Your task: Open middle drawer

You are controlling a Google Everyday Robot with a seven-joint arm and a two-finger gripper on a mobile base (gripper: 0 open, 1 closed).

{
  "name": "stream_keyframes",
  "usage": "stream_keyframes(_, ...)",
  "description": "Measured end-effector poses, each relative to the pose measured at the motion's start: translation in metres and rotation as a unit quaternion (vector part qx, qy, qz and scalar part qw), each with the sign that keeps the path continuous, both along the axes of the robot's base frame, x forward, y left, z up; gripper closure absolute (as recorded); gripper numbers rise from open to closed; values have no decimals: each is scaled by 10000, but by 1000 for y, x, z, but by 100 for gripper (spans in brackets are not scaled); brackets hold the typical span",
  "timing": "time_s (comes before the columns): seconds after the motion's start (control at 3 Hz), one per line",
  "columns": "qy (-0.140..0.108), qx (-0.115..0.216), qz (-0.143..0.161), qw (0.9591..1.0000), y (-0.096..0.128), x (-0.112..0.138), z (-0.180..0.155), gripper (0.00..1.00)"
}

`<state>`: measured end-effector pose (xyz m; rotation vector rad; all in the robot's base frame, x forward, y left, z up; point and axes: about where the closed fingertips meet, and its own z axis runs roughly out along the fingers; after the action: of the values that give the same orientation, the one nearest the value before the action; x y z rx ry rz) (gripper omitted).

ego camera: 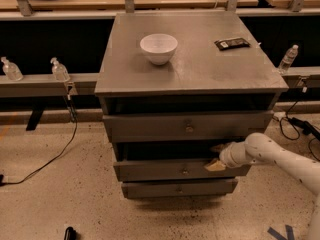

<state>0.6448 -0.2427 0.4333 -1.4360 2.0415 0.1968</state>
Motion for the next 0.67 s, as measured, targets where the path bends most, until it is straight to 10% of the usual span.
stream_keyframes(0.67,348,170,-339,9987,4,-33,-8,44)
